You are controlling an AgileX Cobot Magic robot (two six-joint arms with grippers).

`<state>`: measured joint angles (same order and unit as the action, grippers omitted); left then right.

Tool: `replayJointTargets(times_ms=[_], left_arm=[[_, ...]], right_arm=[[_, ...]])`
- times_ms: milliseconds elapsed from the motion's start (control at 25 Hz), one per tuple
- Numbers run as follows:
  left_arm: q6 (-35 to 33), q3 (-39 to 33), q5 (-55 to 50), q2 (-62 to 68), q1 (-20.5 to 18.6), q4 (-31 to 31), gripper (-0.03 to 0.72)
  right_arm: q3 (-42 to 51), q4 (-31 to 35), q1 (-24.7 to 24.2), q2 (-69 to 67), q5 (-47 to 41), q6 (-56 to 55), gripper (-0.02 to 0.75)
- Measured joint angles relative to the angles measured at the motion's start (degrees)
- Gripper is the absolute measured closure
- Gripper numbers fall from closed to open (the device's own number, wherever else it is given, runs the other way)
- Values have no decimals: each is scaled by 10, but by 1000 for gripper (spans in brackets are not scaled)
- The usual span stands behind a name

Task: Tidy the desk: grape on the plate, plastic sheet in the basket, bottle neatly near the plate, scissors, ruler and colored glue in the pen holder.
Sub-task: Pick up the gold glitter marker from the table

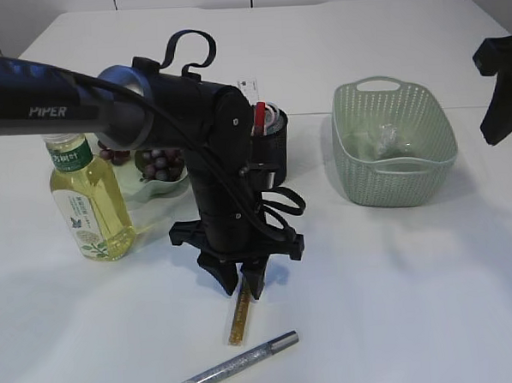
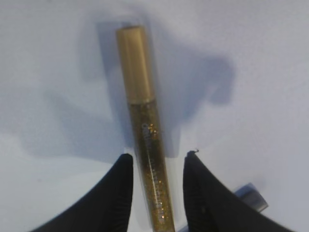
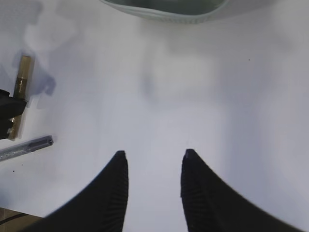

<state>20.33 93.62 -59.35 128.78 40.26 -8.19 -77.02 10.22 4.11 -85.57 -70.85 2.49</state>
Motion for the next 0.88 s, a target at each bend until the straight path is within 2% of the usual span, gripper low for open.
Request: replayJointTargets(times_ms=[880], left_arm=[[1,1,16,7,0,3,428]], right_arm=[[0,0,0,0,0,0,433]])
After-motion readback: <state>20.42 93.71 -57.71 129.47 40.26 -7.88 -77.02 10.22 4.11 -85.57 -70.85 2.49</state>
